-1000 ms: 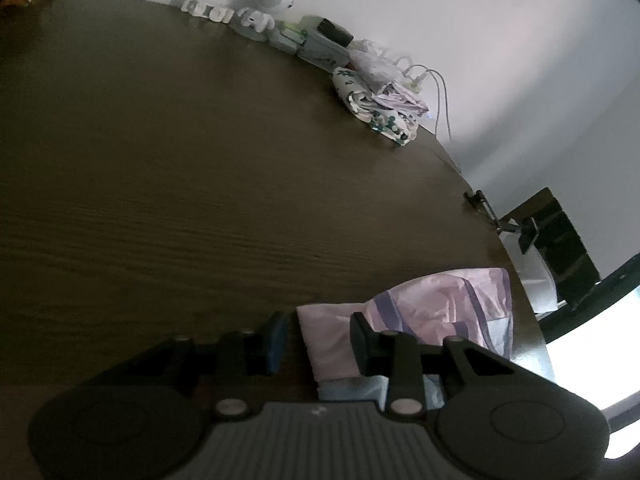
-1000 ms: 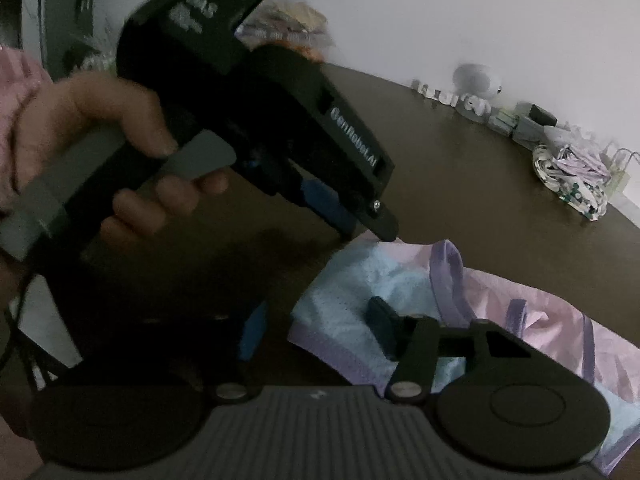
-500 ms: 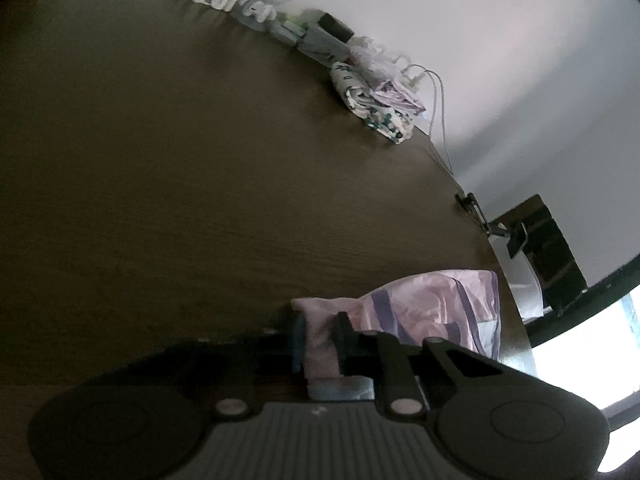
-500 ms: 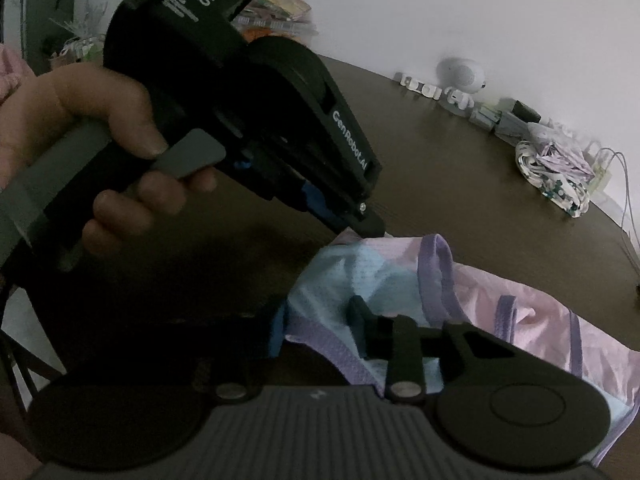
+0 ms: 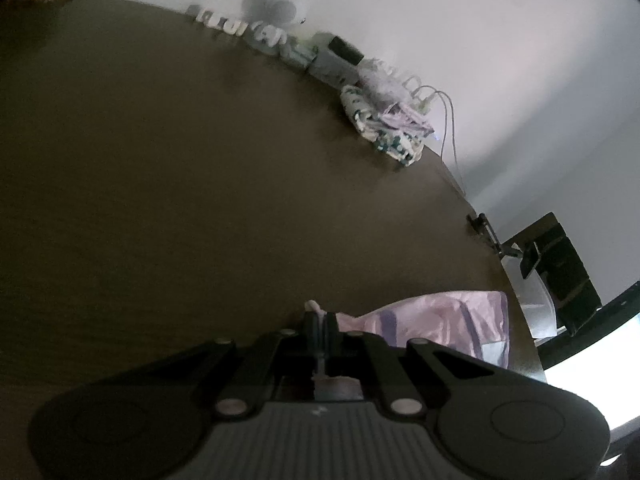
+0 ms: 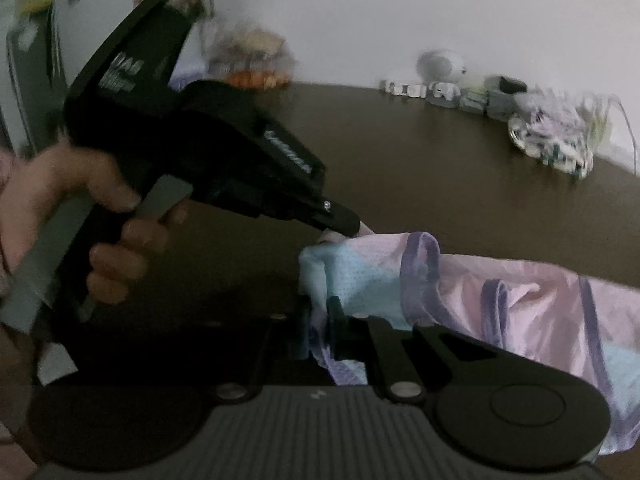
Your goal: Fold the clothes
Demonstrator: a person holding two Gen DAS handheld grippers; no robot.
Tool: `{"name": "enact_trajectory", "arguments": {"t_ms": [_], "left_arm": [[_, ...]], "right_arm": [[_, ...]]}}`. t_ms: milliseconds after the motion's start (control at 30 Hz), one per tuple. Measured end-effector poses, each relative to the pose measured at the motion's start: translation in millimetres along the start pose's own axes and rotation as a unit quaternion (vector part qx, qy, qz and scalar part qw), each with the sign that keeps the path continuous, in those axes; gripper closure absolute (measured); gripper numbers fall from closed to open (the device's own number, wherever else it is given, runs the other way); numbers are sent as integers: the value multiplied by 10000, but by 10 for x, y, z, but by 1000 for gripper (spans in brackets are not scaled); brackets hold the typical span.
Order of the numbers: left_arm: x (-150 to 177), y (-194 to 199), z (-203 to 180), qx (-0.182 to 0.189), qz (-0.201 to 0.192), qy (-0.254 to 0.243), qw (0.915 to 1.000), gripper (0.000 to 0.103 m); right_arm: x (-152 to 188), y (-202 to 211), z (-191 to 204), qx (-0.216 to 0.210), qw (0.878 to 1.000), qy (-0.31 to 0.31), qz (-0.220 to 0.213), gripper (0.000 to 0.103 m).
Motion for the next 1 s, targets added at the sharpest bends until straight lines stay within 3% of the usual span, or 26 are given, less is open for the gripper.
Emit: {"name": "enact_trajectory", "arguments": {"t_ms": [200, 300, 433, 733, 1000], "left_arm": [[-245, 48, -501, 54, -161, -334, 9993, 102], [-326, -59, -840, 21, -188, -559, 9983, 102], [-315, -288, -1307, 43, -136, -836, 9964, 102], [40, -1008, -1985, -20, 372, -1258, 9914, 102], [292, -1365, -2167, -82, 665, -1421, 9876, 102]], "right_arm": [[-136, 242, -455, -403, 9891, -1261, -645, 95], [-153, 364, -785, -548, 9754, -1893, -985, 96], [-48, 478, -1326, -611, 9468, -2907, -1237, 96], [374, 575, -2126, -359, 9044, -4102, -1120, 96], [596, 651, -2372, -102, 8988, -4288, -898, 96]]}}
Point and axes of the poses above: each gripper's, at about its wrist camera, not at the fingertips, and y roughly against the way its jaws point, z to its left, x to its underside, the point moved 5 cm from there along -y, roughly the way its jaws point, and after that the axes turned 14 degrees about -z, right-handed, at the moved point
